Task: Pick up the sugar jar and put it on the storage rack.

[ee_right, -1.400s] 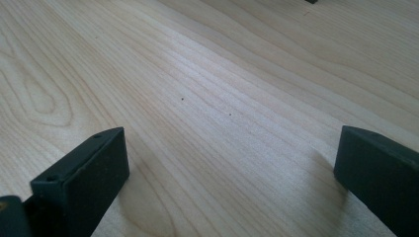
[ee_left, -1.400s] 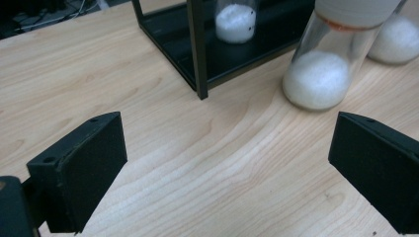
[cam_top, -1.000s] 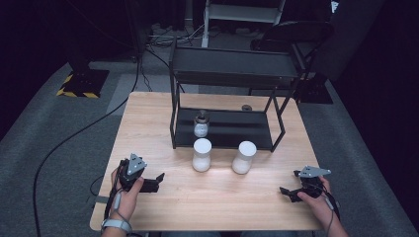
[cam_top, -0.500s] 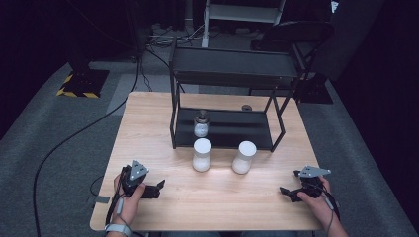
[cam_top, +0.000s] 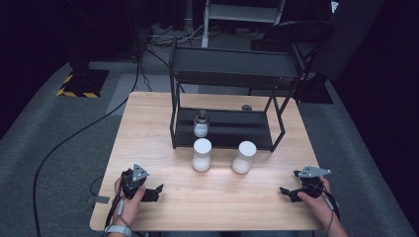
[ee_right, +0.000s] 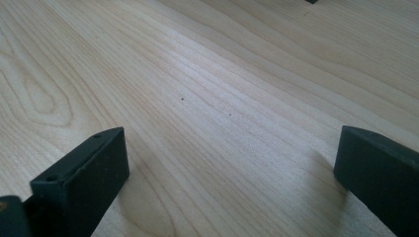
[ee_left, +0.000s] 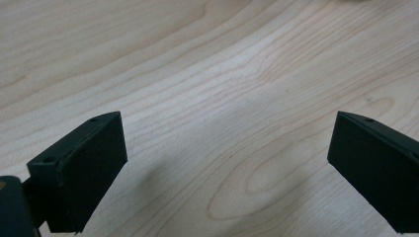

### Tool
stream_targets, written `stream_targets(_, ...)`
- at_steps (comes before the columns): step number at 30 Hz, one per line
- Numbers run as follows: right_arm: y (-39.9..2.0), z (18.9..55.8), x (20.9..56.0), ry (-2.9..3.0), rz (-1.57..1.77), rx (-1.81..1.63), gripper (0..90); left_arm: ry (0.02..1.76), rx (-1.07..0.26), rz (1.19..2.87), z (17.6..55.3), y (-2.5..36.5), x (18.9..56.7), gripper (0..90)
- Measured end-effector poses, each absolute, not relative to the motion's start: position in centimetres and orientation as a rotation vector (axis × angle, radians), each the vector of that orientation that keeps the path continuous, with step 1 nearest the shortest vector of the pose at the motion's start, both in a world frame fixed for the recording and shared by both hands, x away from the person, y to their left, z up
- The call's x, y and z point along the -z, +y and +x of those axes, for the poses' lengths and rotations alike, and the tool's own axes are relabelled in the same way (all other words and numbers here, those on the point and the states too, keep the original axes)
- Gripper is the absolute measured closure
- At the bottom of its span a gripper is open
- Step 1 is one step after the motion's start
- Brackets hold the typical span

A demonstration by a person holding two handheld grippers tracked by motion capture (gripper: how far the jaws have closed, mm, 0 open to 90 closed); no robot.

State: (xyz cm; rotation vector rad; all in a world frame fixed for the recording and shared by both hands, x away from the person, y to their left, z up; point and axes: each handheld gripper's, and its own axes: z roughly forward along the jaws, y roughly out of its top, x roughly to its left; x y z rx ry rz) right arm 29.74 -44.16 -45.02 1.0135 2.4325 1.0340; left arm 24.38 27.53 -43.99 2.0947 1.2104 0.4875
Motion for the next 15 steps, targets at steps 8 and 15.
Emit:
stream_targets(8,-44.15,29.74,45.02,2.432,1.014,-1.034,0.2,1.234,-0.482,2.097,24.15,27.86,44.89,0.4)
stream_targets(15,-44.15,29.74,45.01,2.433,1.013,-1.033,0.2,1.234,-0.483,2.096,24.11,27.88,44.91,0.3)
